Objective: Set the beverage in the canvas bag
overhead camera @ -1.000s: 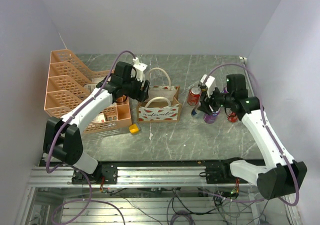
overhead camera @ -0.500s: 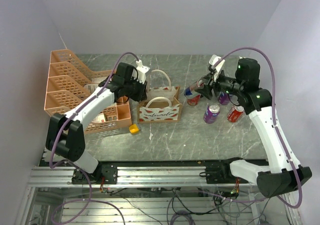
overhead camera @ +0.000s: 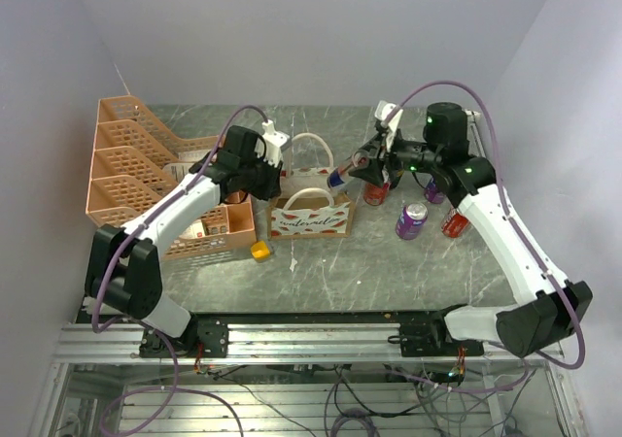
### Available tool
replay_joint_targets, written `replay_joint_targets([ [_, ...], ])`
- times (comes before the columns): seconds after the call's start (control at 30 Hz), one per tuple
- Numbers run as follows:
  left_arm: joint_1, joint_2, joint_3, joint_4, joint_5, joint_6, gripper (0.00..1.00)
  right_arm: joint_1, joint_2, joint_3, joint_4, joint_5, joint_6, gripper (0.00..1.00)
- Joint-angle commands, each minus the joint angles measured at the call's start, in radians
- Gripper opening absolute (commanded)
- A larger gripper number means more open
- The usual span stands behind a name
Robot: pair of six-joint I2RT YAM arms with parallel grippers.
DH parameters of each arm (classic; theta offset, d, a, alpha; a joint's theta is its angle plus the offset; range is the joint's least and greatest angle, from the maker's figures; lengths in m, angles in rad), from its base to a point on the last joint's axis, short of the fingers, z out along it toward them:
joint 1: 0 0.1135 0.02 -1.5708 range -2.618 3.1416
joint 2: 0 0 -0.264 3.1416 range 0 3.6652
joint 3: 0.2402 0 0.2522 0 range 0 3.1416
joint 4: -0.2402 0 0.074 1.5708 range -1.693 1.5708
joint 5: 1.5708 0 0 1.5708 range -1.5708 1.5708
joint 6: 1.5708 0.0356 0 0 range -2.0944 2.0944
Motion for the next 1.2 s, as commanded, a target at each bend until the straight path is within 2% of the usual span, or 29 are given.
replay_joint_targets([
  [0.0,-0.004,-0.04,-0.025,0.027,0.027,0.033,0.14,0.065,0.027,0.04,0.147,-0.001,0.034,0.0],
  [0.03,-0.004,-0.042,-0.031,0.028,0.054,0.038,0.08,0.081,0.038,0.04,0.157,0.009,0.037,0.0],
  [0.07,-0.004,-0.045,-0.039,0.031,0.087,0.044,0.07,0.092,0.05,0.04,0.166,0.018,0.037,0.0],
  [0.23,-0.005,-0.062,-0.073,0.041,0.235,0.059,0.07,0.119,0.102,0.046,0.195,0.036,0.06,0.0],
  [0.47,-0.011,-0.097,-0.104,0.031,0.361,0.098,0.07,0.187,0.108,0.018,0.199,0.024,0.054,0.0],
  [0.67,-0.014,-0.152,-0.155,0.061,0.351,0.104,0.08,0.239,0.091,-0.048,0.213,0.053,0.049,0.0],
  [0.87,-0.014,-0.188,-0.189,0.089,0.328,0.086,0.3,0.267,0.108,-0.066,0.158,0.067,-0.015,0.0],
  [1.17,-0.014,-0.216,-0.208,0.089,0.257,0.099,0.5,0.367,0.158,-0.024,0.074,0.183,-0.112,0.0],
])
